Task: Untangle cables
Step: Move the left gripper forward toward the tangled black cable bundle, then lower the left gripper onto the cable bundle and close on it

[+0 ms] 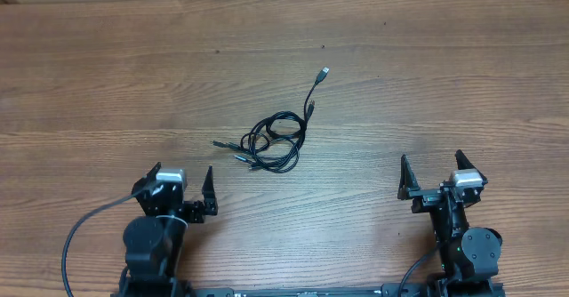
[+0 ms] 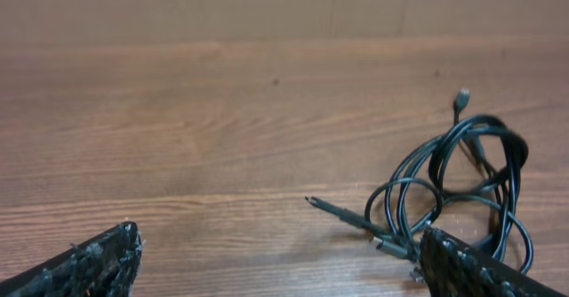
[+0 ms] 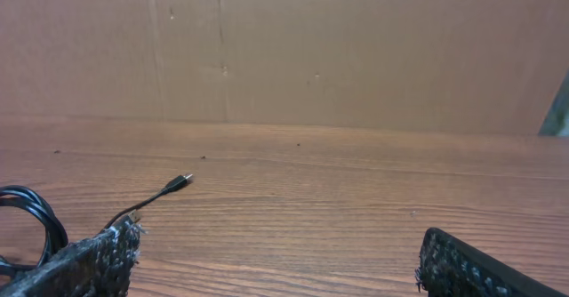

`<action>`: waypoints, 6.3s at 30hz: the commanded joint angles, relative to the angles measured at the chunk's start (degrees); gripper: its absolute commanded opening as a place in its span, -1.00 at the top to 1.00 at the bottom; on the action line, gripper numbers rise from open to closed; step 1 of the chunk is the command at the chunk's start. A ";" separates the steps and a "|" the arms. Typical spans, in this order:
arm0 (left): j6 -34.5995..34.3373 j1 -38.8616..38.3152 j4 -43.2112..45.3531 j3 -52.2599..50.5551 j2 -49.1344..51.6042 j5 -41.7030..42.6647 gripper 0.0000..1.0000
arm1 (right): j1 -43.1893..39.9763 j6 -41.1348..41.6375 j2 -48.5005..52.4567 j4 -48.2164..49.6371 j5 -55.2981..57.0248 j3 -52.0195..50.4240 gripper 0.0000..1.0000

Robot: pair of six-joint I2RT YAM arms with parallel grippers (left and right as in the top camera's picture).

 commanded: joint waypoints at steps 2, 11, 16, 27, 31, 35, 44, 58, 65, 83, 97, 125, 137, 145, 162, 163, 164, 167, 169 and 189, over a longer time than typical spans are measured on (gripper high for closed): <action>1.79 0.24 0.26 5.05 8.02 1.53 -0.99 | -0.17 -0.09 -0.52 0.33 0.24 -0.57 -1.00; 2.16 0.24 0.22 11.82 25.27 2.34 -0.99 | -0.17 -0.09 -0.52 0.33 0.24 -0.57 -1.00; 2.14 0.24 -0.66 15.54 33.18 2.34 -0.99 | -0.17 -0.09 -0.52 0.33 0.24 -0.57 -1.00; 3.23 0.22 -3.96 20.13 41.53 2.36 -0.99 | -0.17 -0.09 -0.52 0.33 0.24 -0.57 -1.00; 3.65 0.22 -4.96 20.52 41.53 2.38 -0.99 | -0.17 -0.09 -0.52 0.33 0.24 -0.57 -1.00; 4.87 0.22 -5.09 20.55 41.53 3.91 -0.99 | -0.17 -0.09 -0.52 0.33 0.24 -0.57 -1.00; 5.14 0.22 -5.70 20.94 41.53 4.04 -0.99 | -0.17 -0.09 -0.52 0.33 0.24 -0.57 -1.00; 5.14 0.22 -7.34 20.94 41.53 4.02 -0.99 | -0.17 -0.09 -0.52 0.33 0.24 -0.57 -1.00; 5.09 0.22 -9.77 20.96 41.51 4.17 -0.99 | -0.17 -0.09 -0.52 0.33 0.24 -0.57 -1.00; 2.93 0.24 -7.02 21.38 41.51 7.93 -0.99 | -0.17 -0.09 -0.52 0.33 0.24 -0.57 -1.00; 2.91 0.22 -8.11 21.38 41.53 7.96 -0.99 | -0.17 -0.09 -0.52 0.33 0.24 -0.57 -1.00; 4.26 0.22 -24.76 30.12 41.83 6.60 -0.99 | -0.17 -0.09 -0.52 0.33 0.24 -0.57 -1.00; 4.28 0.22 -33.53 39.06 49.33 14.03 -0.99 | -0.17 -0.09 -0.52 0.33 0.24 -0.57 -0.99; 4.26 0.22 -34.99 39.54 52.63 15.85 -0.99 | -0.17 -0.09 -0.52 0.33 0.24 -0.57 -1.00; 3.82 0.22 -34.69 40.17 52.68 16.50 -0.99 | -0.17 -0.09 -0.52 0.33 0.22 -0.57 -1.00; 3.85 0.22 -35.06 40.48 52.68 16.41 -0.99 | -0.17 -0.09 -0.52 0.33 0.22 -0.57 -1.00; 3.85 0.22 -35.45 40.83 52.68 16.41 -0.99 | -0.17 -0.09 -0.52 0.33 0.22 -0.57 -1.00; 3.82 0.22 -36.50 41.79 52.68 16.00 -0.99 | -0.17 -0.09 -0.52 0.33 0.22 -0.57 -1.00; 3.80 0.22 -37.03 42.10 52.68 16.02 -0.99 | -0.17 -0.07 -0.52 0.33 0.22 -0.57 -1.00; -3.15 -5.16 -41.62 47.82 52.74 16.68 -1.00 | -0.17 -0.09 -0.52 0.33 0.22 -0.57 -1.00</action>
